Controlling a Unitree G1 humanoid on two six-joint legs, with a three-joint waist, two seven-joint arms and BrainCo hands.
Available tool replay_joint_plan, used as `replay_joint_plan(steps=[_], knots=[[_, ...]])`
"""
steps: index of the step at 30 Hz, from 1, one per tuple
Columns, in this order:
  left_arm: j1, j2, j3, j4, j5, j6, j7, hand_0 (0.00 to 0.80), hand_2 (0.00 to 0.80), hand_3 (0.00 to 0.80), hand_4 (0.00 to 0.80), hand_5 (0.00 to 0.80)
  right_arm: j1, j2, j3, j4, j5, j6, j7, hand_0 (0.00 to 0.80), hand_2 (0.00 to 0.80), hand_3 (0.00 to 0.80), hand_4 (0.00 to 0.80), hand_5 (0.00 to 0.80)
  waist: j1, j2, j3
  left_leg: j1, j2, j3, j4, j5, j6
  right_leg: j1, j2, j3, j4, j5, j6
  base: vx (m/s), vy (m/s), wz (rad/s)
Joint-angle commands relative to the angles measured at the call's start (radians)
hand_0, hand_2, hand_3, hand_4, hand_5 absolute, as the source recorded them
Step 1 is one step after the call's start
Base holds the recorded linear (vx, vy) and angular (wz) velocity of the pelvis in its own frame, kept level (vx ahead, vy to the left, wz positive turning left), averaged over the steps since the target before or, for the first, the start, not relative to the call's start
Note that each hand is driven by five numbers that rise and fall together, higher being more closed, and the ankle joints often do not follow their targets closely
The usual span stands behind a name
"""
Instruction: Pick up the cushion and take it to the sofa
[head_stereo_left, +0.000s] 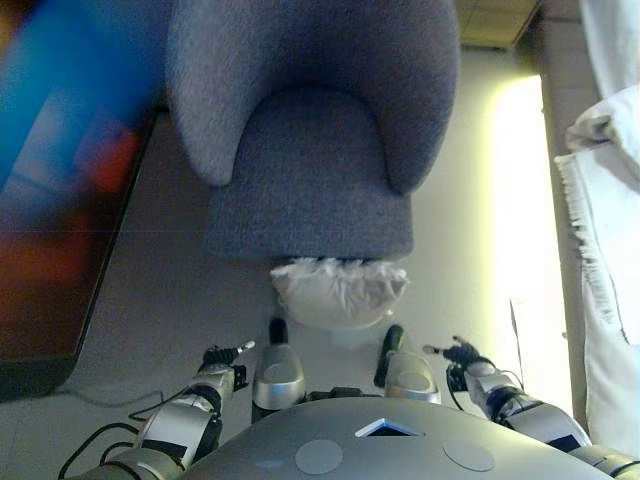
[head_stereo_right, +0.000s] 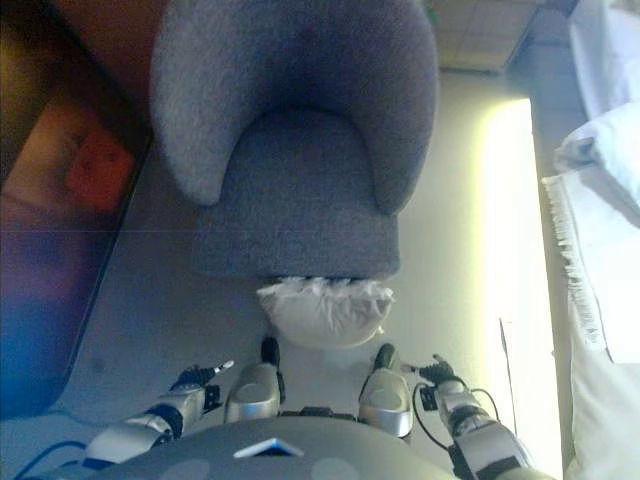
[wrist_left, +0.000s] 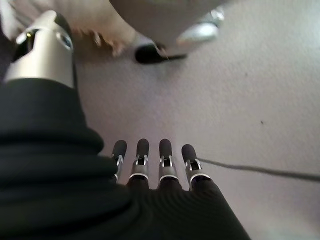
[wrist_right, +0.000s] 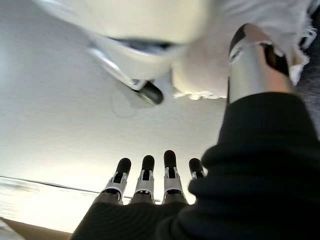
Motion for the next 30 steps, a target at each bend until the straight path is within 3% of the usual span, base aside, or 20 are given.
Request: replay_joint_plan(steps=[1,7,8,10,11,14,16,19,24,26,28,29,30], knots=[[-0.138,0.057,-0.018,-0.042,-0.029,-0.079,0.068,0.000,0.000,0.000,0.000,0.000,-0.132,-0.003,0.027,-0.069,0.051,-0.037,-0.079,0.000,0.000,0.000,0.000,0.000,0.012,-0.031,0.101,-0.095,0.034,-0.040,0.097,0.008,0.004,-0.056,-0.080,0.053,0.079,-0.011,0.030,-0.183,0.010,0.10],[-0.300,0.067,-0.091,-0.113,-0.088,-0.122,0.157,0.000,0.000,0.000,0.000,0.000,-0.290,-0.011,0.056,-0.091,0.049,-0.009,-0.166,0.000,0.000,0.000,0.000,0.000,-0.004,-0.017,0.216,-0.251,-0.020,-0.035,0.126,0.004,0.025,-0.224,-0.122,0.089,0.088,0.045,0.061,-0.205,0.037,0.04],[-0.329,0.062,-0.106,-0.120,-0.124,-0.075,0.161,0.000,0.000,0.000,0.000,0.000,-0.323,-0.019,0.055,-0.092,0.052,-0.015,-0.196,0.000,0.000,0.000,0.000,0.000,-0.011,-0.009,0.244,-0.283,-0.031,-0.034,0.133,0.007,0.025,-0.255,-0.126,0.094,0.087,0.057,0.062,-0.212,0.064,0.03],[-0.328,0.095,-0.099,-0.114,-0.108,-0.130,0.102,0.000,0.000,0.000,0.000,0.000,-0.354,-0.056,0.042,-0.099,0.058,-0.023,-0.226,0.000,0.000,0.000,0.000,0.000,-0.016,0.014,0.276,-0.324,-0.049,-0.034,0.140,0.015,0.026,-0.295,-0.132,0.094,0.088,0.068,0.059,-0.191,0.077,0.05],[-0.323,0.096,-0.104,-0.116,-0.086,-0.204,0.100,0.000,0.000,0.000,0.000,0.000,-0.363,-0.069,0.035,-0.105,0.065,-0.028,-0.239,0.000,0.000,0.000,0.000,0.000,-0.018,0.022,0.291,-0.341,-0.054,-0.035,0.144,0.016,0.027,-0.313,-0.134,0.097,0.088,0.073,0.058,-0.141,0.006,0.00],[-0.305,0.069,-0.134,-0.146,-0.057,-0.263,0.151,0.000,0.000,0.000,0.000,0.000,-0.369,-0.087,0.012,-0.120,0.038,-0.054,-0.264,0.000,0.000,0.000,0.000,0.000,-0.025,0.031,0.292,-0.429,-0.060,-0.041,0.155,0.019,0.027,-0.398,-0.133,0.106,0.088,0.082,0.060,-0.120,-0.054,0.01],[-0.315,0.033,-0.154,-0.157,-0.047,-0.313,0.198,0.000,0.000,0.000,0.000,0.000,-0.374,-0.058,0.030,-0.121,0.091,-0.031,-0.325,0.000,0.000,0.000,0.000,0.000,-0.032,0.037,0.292,-0.489,-0.071,-0.044,0.162,0.021,0.029,-0.464,-0.122,0.116,0.093,0.086,0.059,-0.130,-0.019,-0.01],[-0.329,0.012,-0.164,-0.247,-0.061,-0.290,0.247,0.000,0.000,0.000,0.000,0.000,-0.345,-0.058,0.025,-0.176,0.062,-0.036,-0.365,0.000,0.000,0.000,0.000,0.000,-0.048,0.046,0.292,-0.558,-0.077,-0.039,0.169,0.028,0.033,-0.545,-0.106,0.133,0.118,0.083,0.056,-0.076,0.046,-0.02],[-0.348,0.022,-0.175,-0.434,-0.095,-0.237,0.308,0.000,0.000,0.000,0.000,0.000,-0.282,-0.135,0.027,-0.382,0.035,0.020,-0.384,0.000,0.000,0.000,0.000,0.000,-0.087,0.060,0.292,-0.672,-0.083,-0.038,0.186,0.036,0.035,-0.689,-0.082,0.174,0.137,0.088,0.051,-0.020,0.064,-0.10],[-0.350,0.025,-0.176,-0.460,-0.115,-0.245,0.318,0.000,0.000,0.000,0.000,0.000,-0.272,-0.164,0.021,-0.423,0.030,0.008,-0.389,0.000,0.000,0.000,0.000,0.000,-0.095,0.068,0.292,-0.708,-0.085,-0.040,0.189,0.042,0.036,-0.734,-0.071,0.192,0.149,0.088,0.050,0.015,0.091,-0.25],[-0.369,0.042,-0.170,-0.458,-0.072,-0.308,0.350,0.000,0.000,0.000,0.000,0.000,-0.281,-0.200,0.018,-0.454,0.019,-0.030,-0.377,0.000,0.000,0.000,0.000,0.000,-0.104,0.066,0.292,-0.759,-0.077,-0.041,0.219,0.037,0.030,-0.786,-0.056,0.207,0.177,0.079,0.044,-0.001,0.040,-0.26],[-0.387,0.061,-0.163,-0.441,-0.170,-0.407,0.245,0.000,0.000,0.000,0.000,0.000,-0.293,-0.220,0.020,-0.446,0.013,-0.076,-0.366,0.000,0.000,0.000,0.000,0.000,-0.109,0.062,0.292,-0.787,-0.072,-0.044,0.235,0.036,0.027,-0.813,-0.050,0.212,0.193,0.076,0.039,-0.015,-0.015,-0.18],[-0.397,0.068,-0.154,-0.422,-0.180,-0.431,0.228,0.000,0.000,0.000,0.000,0.000,-0.300,-0.226,0.021,-0.438,0.010,-0.107,-0.365,0.000,0.000,0.000,0.000,0.000,-0.111,0.059,0.292,-0.806,-0.070,-0.047,0.246,0.035,0.026,-0.831,-0.048,0.216,0.204,0.074,0.038,0.004,-0.046,-0.14]])
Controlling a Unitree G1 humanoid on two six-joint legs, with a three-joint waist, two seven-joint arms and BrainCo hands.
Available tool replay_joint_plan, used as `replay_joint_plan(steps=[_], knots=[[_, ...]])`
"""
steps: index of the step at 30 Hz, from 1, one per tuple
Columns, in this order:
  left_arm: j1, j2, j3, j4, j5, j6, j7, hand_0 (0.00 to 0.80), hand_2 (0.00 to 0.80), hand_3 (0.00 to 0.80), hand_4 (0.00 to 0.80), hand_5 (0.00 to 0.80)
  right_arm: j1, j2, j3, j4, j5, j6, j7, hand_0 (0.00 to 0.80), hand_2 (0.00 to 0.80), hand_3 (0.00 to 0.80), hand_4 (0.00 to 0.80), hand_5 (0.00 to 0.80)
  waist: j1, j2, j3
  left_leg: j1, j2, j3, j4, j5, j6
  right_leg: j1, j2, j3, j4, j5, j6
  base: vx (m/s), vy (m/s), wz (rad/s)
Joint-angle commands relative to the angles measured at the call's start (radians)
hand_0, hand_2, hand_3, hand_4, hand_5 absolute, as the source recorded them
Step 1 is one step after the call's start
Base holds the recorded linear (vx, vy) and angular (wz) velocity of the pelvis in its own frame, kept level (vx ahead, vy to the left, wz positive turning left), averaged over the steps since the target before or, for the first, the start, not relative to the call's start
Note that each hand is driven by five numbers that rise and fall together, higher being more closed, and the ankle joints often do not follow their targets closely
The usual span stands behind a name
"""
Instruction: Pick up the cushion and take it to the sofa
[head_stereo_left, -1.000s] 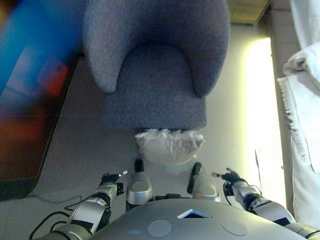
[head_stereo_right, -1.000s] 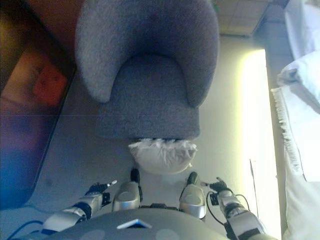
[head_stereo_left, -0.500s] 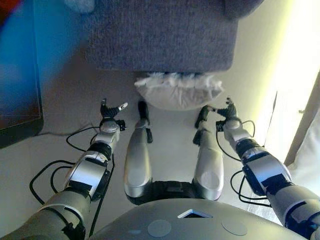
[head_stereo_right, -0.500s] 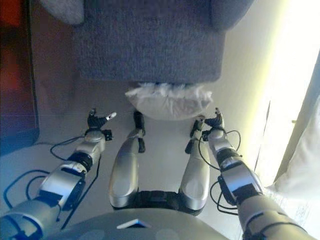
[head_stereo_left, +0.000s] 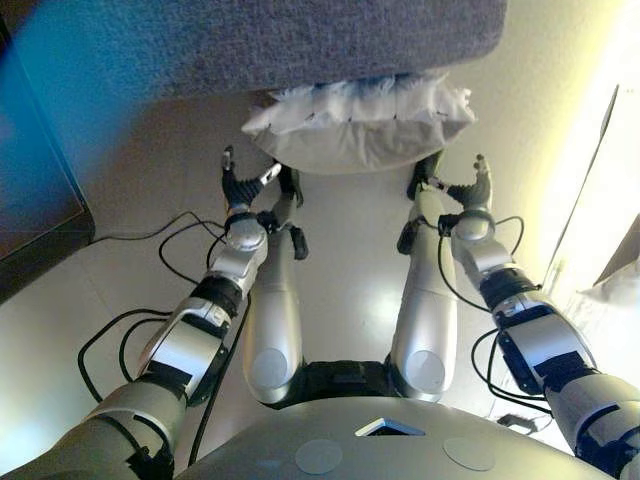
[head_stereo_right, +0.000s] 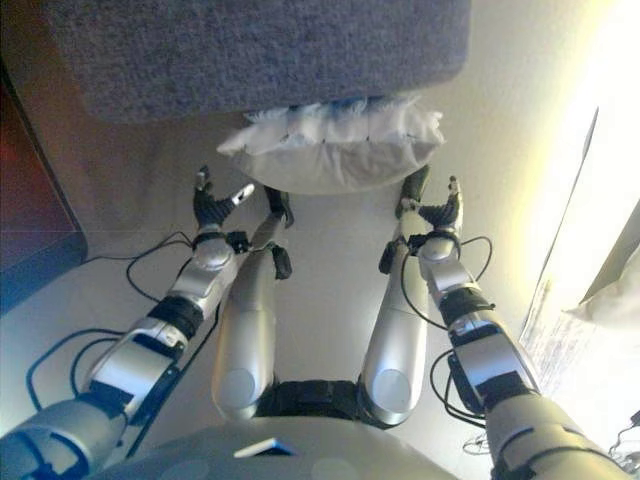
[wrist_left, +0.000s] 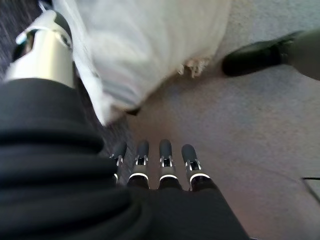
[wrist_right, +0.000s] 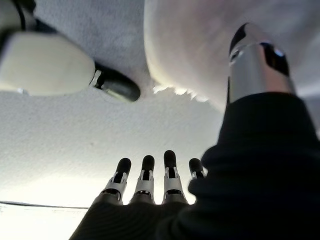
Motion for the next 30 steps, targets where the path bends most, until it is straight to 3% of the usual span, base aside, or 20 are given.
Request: replay_joint_plan(steps=[1,5,10,20,26,30], knots=[[-0.013,0.051,0.058,0.059,-0.119,-0.220,-0.107,0.000,0.000,0.000,0.000,0.000,0.044,-0.110,-0.005,-0.028,-0.029,-0.164,-0.011,0.000,0.000,0.000,0.000,0.000,-0.019,0.028,-0.001,-0.183,0.017,-0.044,0.103,0.010,-0.013,-0.129,0.003,0.027,0.086,-0.021,0.025,0.013,-0.055,-0.12],[-0.079,0.101,0.076,0.064,-0.156,-0.296,-0.132,0.000,0.000,0.000,0.000,0.000,-0.029,-0.152,0.016,-0.078,-0.034,-0.237,-0.030,0.000,0.000,0.000,0.000,0.000,-0.026,0.017,-0.001,-0.280,0.035,-0.060,0.143,0.003,-0.019,-0.223,0.011,0.045,0.119,-0.026,0.018,0.010,-0.050,-0.10],[-0.090,0.121,0.076,-0.065,-0.146,-0.263,-0.050,0.000,0.000,0.000,0.000,0.000,-0.084,-0.200,0.028,-0.241,-0.046,-0.246,-0.077,0.000,0.000,0.000,0.000,0.000,-0.019,0.010,-0.001,-0.366,0.041,-0.095,0.167,0.000,-0.027,-0.299,0.011,0.055,0.137,-0.023,0.019,0.005,-0.050,-0.07],[-0.173,0.103,0.097,-0.140,-0.240,-0.233,-0.055,0.000,0.000,0.000,0.000,0.000,-0.246,-0.216,0.088,-0.334,-0.164,-0.252,0.029,0.000,0.000,0.000,0.000,0.000,0.005,-0.009,-0.001,-0.463,0.033,-0.158,0.191,0.001,-0.030,-0.376,0.010,0.056,0.164,-0.026,0.026,0.026,-0.035,0.05],[-0.233,0.098,0.063,-0.158,-0.315,-0.169,-0.178,0.000,0.000,0.000,0.000,0.000,-0.338,-0.212,0.155,-0.338,-0.087,-0.234,0.215,0.000,0.000,0.000,0.000,0.000,0.020,-0.010,-0.001,-0.495,0.018,-0.177,0.182,0.011,-0.033,-0.404,0.005,0.052,0.164,-0.022,0.036,0.036,-0.021,0.06],[-0.251,0.097,0.037,-0.185,-0.371,-0.136,-0.286,0.000,0.000,0.000,0.000,0.000,-0.374,-0.207,0.205,-0.359,-0.003,-0.184,0.450,0.000,0.000,0.000,0.000,0.000,0.028,-0.009,-0.001,-0.511,0.017,-0.181,0.179,0.019,-0.035,-0.421,-0.003,0.048,0.168,-0.021,0.039,0.023,0.003,0.13]])
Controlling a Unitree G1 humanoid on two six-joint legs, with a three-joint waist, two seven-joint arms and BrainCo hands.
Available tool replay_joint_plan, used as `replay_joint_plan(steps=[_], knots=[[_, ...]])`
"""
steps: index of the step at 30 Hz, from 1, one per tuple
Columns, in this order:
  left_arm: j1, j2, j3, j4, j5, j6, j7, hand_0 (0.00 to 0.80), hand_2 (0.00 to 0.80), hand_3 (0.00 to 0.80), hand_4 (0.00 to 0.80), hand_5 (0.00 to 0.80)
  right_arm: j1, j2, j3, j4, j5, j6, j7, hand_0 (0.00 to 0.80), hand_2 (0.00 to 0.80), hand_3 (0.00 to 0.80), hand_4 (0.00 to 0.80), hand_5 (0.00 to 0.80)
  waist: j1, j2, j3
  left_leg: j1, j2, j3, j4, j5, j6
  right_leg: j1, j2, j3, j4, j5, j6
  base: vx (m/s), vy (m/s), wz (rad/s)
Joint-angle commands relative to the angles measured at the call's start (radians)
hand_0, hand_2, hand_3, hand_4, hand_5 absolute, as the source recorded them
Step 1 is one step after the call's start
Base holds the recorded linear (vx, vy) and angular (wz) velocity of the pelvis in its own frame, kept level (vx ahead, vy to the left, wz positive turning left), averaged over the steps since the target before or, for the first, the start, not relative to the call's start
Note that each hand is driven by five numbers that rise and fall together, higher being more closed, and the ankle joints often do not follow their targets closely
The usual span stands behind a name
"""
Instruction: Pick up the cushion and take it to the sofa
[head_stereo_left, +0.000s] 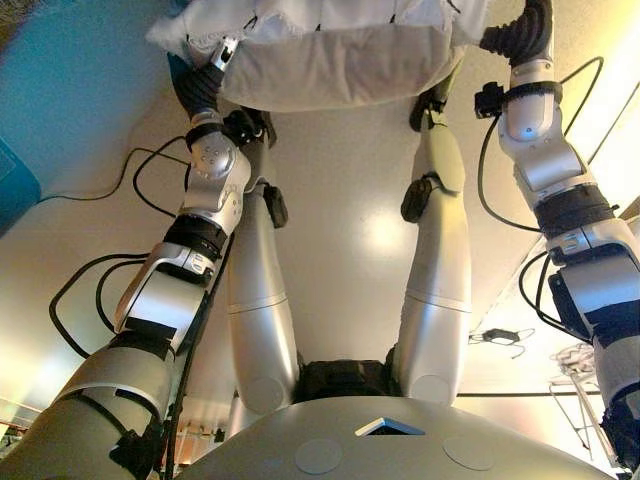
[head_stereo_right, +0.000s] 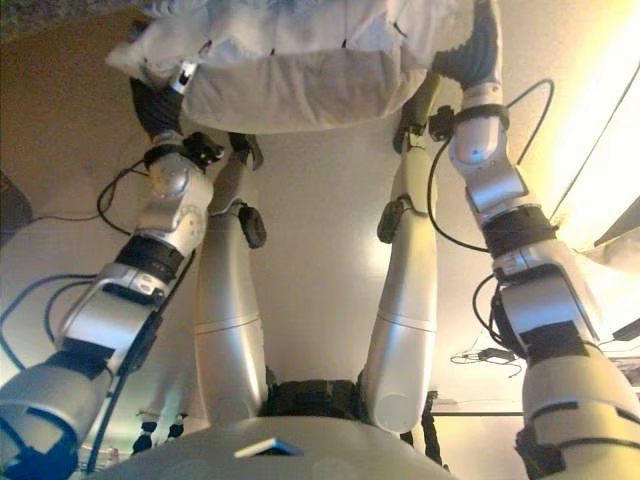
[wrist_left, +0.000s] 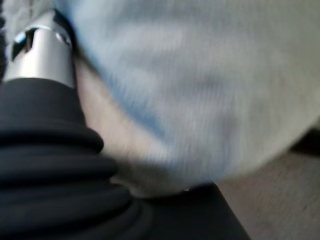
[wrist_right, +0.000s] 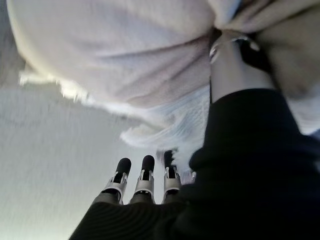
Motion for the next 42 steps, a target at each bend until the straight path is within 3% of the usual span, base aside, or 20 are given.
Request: replay_joint_plan(steps=[1,3,4,5,6,12,15,17,19,20,21,24,31,37,42], knots=[[0.010,0.005,-0.015,-0.081,-0.077,0.032,-0.137,0.000,0.000,0.000,0.000,0.000,-0.013,-0.007,0.100,-0.133,0.066,0.011,0.216,0.000,0.000,0.000,0.000,0.000,0.018,-0.007,-0.001,-0.054,-0.011,-0.040,-0.010,0.047,-0.010,-0.029,-0.036,0.056,0.043,-0.017,0.069,0.018,0.000,0.11],[0.010,0.001,-0.034,-0.102,-0.122,0.064,-0.238,0.000,0.000,0.000,0.000,0.000,-0.026,-0.012,0.129,-0.149,0.111,0.017,0.298,0.000,0.000,0.000,0.000,0.000,0.021,-0.006,-0.001,-0.065,-0.013,-0.043,-0.003,0.049,-0.010,-0.041,-0.041,0.056,0.052,-0.015,0.071,0.015,-0.001,0.11],[0.011,0.001,-0.047,-0.113,-0.149,0.085,-0.300,0.141,0.141,0.141,0.141,0.141,-0.029,-0.016,0.137,-0.158,0.153,0.017,0.354,0.000,0.000,0.000,0.000,0.000,0.022,-0.005,-0.001,-0.067,-0.012,-0.043,0.000,0.049,-0.010,-0.043,-0.043,0.056,0.055,-0.015,0.071,0.009,0.008,0.14],[0.014,-0.001,-0.058,-0.126,-0.164,0.098,-0.348,0.442,0.442,0.442,0.442,0.442,-0.032,-0.019,0.143,-0.168,0.193,0.022,0.398,0.000,0.000,0.000,0.000,0.000,0.022,-0.003,-0.001,-0.070,-0.013,-0.045,0.002,0.049,-0.011,-0.046,-0.044,0.056,0.056,-0.014,0.072,0.004,0.011,0.13],[0.021,0.000,-0.071,-0.137,-0.182,0.107,-0.410,0.800,0.800,0.800,0.800,0.800,-0.033,-0.025,0.145,-0.181,0.250,0.027,0.466,0.000,0.000,0.000,0.000,0.000,0.023,-0.002,-0.001,-0.073,-0.014,-0.045,0.005,0.049,-0.012,-0.049,-0.046,0.057,0.058,-0.013,0.073,0.002,0.007,0.12],[0.066,0.034,-0.133,-0.205,-0.322,0.200,-0.744,0.800,0.800,0.800,0.800,0.800,-0.041,-0.059,0.186,-0.248,0.468,0.136,0.915,0.000,0.000,0.000,0.000,0.000,0.030,0.007,-0.001,-0.076,-0.012,-0.046,0.016,0.053,-0.020,-0.053,-0.057,0.057,0.066,-0.006,0.078,-0.008,-0.002,0.06],[0.071,0.061,-0.169,-0.221,-0.395,0.223,-0.817,0.800,0.800,0.800,0.800,0.800,-0.068,-0.079,0.226,-0.250,0.505,0.163,1.022,0.000,0.000,0.000,0.000,0.000,0.035,0.010,-0.001,-0.072,-0.012,-0.050,0.022,0.055,-0.024,-0.049,-0.059,0.057,0.068,-0.002,0.078,-0.004,-0.007,0.01],[0.078,0.077,-0.178,-0.228,-0.431,0.226,-0.831,0.800,0.800,0.800,0.800,0.800,-0.079,-0.095,0.239,-0.251,0.528,0.153,1.017,0.000,0.000,0.000,0.000,0.000,0.037,0.009,-0.001,-0.059,-0.011,-0.054,0.016,0.057,-0.026,-0.037,-0.061,0.053,0.064,-0.001,0.078,-0.032,-0.034,0.00],[0.080,0.087,-0.179,-0.231,-0.451,0.222,-0.836,0.800,0.800,0.800,0.800,0.800,-0.085,-0.101,0.240,-0.247,0.543,0.139,0.984,0.323,0.323,0.323,0.323,0.323,0.038,0.009,-0.001,-0.047,-0.010,-0.055,0.008,0.060,-0.027,-0.024,-0.061,0.049,0.054,0.002,0.078,-0.034,-0.031,0.00],[0.087,0.091,-0.178,-0.235,-0.443,0.212,-0.837,0.800,0.800,0.800,0.800,0.800,-0.085,-0.105,0.237,-0.245,0.554,0.119,0.935,0.684,0.684,0.684,0.684,0.684,0.040,0.009,-0.001,-0.037,-0.010,-0.056,0.000,0.064,-0.027,-0.013,-0.060,0.047,0.048,0.004,0.077,-0.036,-0.038,-0.02],[0.095,0.093,-0.179,-0.240,-0.435,0.197,-0.845,0.800,0.800,0.800,0.800,0.800,-0.078,-0.105,0.226,-0.241,0.562,0.095,0.887,0.800,0.800,0.800,0.800,0.800,0.040,0.008,-0.001,-0.021,-0.011,-0.055,-0.008,0.065,-0.027,0.002,-0.060,0.043,0.035,0.009,0.076,-0.041,-0.045,-0.03],[0.140,0.089,-0.169,-0.277,-0.438,0.154,-0.835,0.800,0.800,0.800,0.800,0.800,-0.017,-0.105,0.173,-0.248,0.572,0.027,0.771,0.800,0.800,0.800,0.800,0.800,0.041,0.004,-0.001,0.035,-0.007,-0.051,-0.043,0.077,-0.026,0.058,-0.065,0.024,0.005,0.016,0.078,-0.035,-0.025,-0.06],[0.297,0.036,-0.133,-0.327,-0.382,0.096,-0.790,0.800,0.800,0.800,0.800,0.800,0.234,-0.046,0.046,-0.331,0.442,-0.035,0.614,0.800,0.800,0.800,0.800,0.800,0.037,-0.022,-0.001,0.276,0.000,-0.012,-0.121,0.088,-0.032,0.302,-0.066,-0.028,-0.078,0.022,0.083,-0.028,-0.028,-0.11],[0.472,0.022,-0.057,-0.429,-0.204,-0.038,-0.577,0.800,0.800,0.800,0.800,0.800,0.500,0.024,-0.071,-0.456,0.257,-0.120,0.428,0.800,0.800,0.800,0.800,0.800,0.031,-0.049,-0.001,0.584,0.020,0.085,-0.211,0.083,-0.027,0.619,-0.065,-0.106,-0.153,0.005,0.090,0.011,-0.021,-0.14],[0.640,0.069,0.028,-0.643,-0.017,-0.074,-0.454,0.800,0.800,0.800,0.800,0.800,0.735,0.075,-0.178,-0.612,0.099,-0.184,0.286,0.800,0.800,0.800,0.800,0.800,0.035,-0.045,-0.036,0.830,0.021,0.128,-0.251,0.052,-0.005,0.855,-0.071,-0.129,-0.180,-0.021,0.090,0.061,0.011,-0.12]])
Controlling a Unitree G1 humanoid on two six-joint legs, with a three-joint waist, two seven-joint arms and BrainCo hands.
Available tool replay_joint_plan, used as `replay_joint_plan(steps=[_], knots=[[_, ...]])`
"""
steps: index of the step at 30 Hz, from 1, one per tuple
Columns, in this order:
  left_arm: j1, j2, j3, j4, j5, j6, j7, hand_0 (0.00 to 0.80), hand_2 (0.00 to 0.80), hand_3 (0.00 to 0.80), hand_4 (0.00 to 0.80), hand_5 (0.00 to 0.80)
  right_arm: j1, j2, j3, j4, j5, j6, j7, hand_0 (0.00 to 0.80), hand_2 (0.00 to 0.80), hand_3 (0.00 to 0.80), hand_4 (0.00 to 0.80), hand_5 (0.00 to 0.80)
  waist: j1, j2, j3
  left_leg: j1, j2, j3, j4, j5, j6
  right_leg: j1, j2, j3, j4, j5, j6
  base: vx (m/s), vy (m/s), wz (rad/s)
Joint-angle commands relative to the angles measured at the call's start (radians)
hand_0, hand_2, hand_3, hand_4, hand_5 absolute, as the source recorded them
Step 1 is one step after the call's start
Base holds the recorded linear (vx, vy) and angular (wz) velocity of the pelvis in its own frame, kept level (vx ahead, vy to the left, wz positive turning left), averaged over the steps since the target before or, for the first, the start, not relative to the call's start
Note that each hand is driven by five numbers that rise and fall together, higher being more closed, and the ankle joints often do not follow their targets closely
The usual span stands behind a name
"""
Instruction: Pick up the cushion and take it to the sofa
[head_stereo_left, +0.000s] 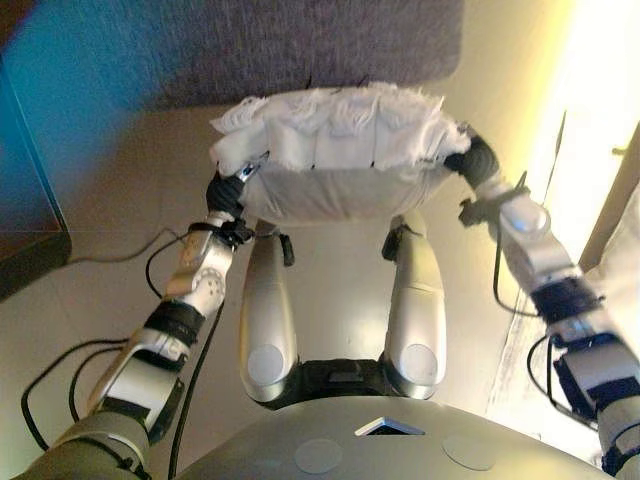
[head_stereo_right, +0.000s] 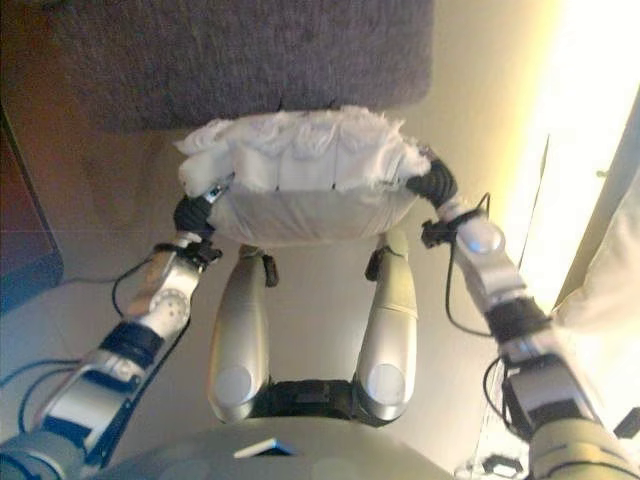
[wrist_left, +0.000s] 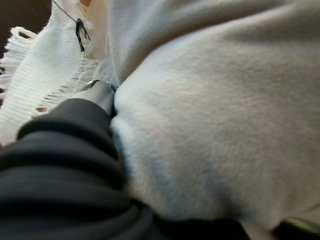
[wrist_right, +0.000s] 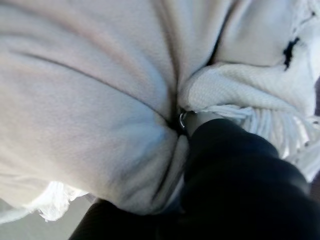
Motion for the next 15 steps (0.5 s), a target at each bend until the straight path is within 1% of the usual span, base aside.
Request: replay_joint_plan(steps=[1,3,4,5,7,9,10,11,13,15], knots=[[0.030,-0.032,0.039,-0.281,0.152,-0.111,0.019,0.800,0.800,0.800,0.800,0.800,0.065,0.054,-0.032,-0.220,-0.121,-0.115,-0.080,0.800,0.800,0.800,0.800,0.800,0.011,0.017,-0.066,0.051,0.017,0.047,-0.014,0.037,0.003,0.130,-0.062,-0.046,-0.016,-0.017,0.082,0.137,0.042,-0.03],[0.080,-0.036,0.051,-0.331,0.165,-0.108,0.029,0.800,0.800,0.800,0.800,0.800,0.113,0.078,-0.037,-0.259,-0.149,-0.103,-0.093,0.800,0.800,0.800,0.800,0.800,0.011,0.020,-0.104,0.121,0.021,0.055,-0.045,0.033,0.006,0.203,-0.059,-0.053,-0.041,-0.023,0.080,0.190,0.045,-0.02],[0.122,-0.044,0.059,-0.360,0.177,-0.118,0.037,0.800,0.800,0.800,0.800,0.800,0.153,0.091,-0.043,-0.284,-0.162,-0.117,-0.109,0.800,0.800,0.800,0.800,0.800,0.011,0.019,-0.136,0.175,0.023,0.059,-0.071,0.028,0.008,0.261,-0.054,-0.060,-0.066,-0.027,0.077,0.234,0.041,-0.01],[0.146,-0.052,0.063,-0.375,0.180,-0.113,0.042,0.800,0.800,0.800,0.800,0.800,0.175,0.098,-0.046,-0.301,-0.157,-0.116,-0.108,0.800,0.800,0.800,0.800,0.800,0.011,0.019,-0.157,0.212,0.023,0.063,-0.091,0.027,0.009,0.300,-0.049,-0.065,-0.086,-0.029,0.075,0.198,0.029,0.02],[0.187,-0.065,0.068,-0.403,0.191,-0.116,0.053,0.800,0.800,0.800,0.800,0.800,0.216,0.112,-0.050,-0.346,-0.183,-0.148,-0.122,0.800,0.800,0.800,0.800,0.800,0.011,0.017,-0.198,0.277,0.022,0.071,-0.129,0.028,0.012,0.370,-0.041,-0.076,-0.125,-0.027,0.073,0.181,0.010,0.05],[0.235,-0.068,0.071,-0.434,0.239,-0.129,0.068,0.800,0.800,0.800,0.800,0.800,0.262,0.115,-0.056,-0.391,-0.201,-0.167,-0.120,0.800,0.800,0.800,0.800,0.800,0.013,0.018,-0.253,0.347,0.024,0.081,-0.168,0.026,0.016,0.436,-0.035,-0.089,-0.157,-0.028,0.073,0.254,0.005,0.03],[0.253,-0.064,0.071,-0.446,0.266,-0.137,0.082,0.800,0.800,0.800,0.800,0.800,0.282,0.113,-0.060,-0.409,-0.222,-0.178,-0.141,0.800,0.800,0.800,0.800,0.800,0.014,0.018,-0.279,0.373,0.025,0.085,-0.184,0.026,0.018,0.460,-0.032,-0.091,-0.168,-0.028,0.073,0.260,-0.015,-0.02],[0.271,-0.059,0.071,-0.461,0.303,-0.139,0.115,0.800,0.800,0.800,0.800,0.800,0.300,0.109,-0.064,-0.429,-0.239,-0.175,-0.168,0.800,0.800,0.800,0.800,0.800,0.015,0.018,-0.310,0.405,0.028,0.088,-0.201,0.025,0.019,0.488,-0.029,-0.096,-0.181,-0.028,0.073,0.233,-0.035,-0.01],[0.282,-0.047,0.082,-0.481,0.325,-0.147,0.144,0.800,0.800,0.800,0.800,0.800,0.312,0.103,-0.065,-0.458,-0.265,-0.170,-0.212,0.800,0.800,0.800,0.800,0.800,0.019,0.017,-0.351,0.465,0.033,0.096,-0.236,0.024,0.018,0.540,-0.028,-0.113,-0.206,-0.028,0.075,0.169,-0.052,0.07],[0.285,-0.037,0.096,-0.496,0.345,-0.165,0.162,0.800,0.800,0.800,0.800,0.800,0.312,0.101,-0.069,-0.480,-0.279,-0.158,-0.240,0.800,0.800,0.800,0.800,0.800,0.019,0.018,-0.370,0.502,0.035,0.100,-0.259,0.023,0.017,0.571,-0.027,-0.124,-0.225,-0.027,0.077,0.092,-0.038,0.07]])
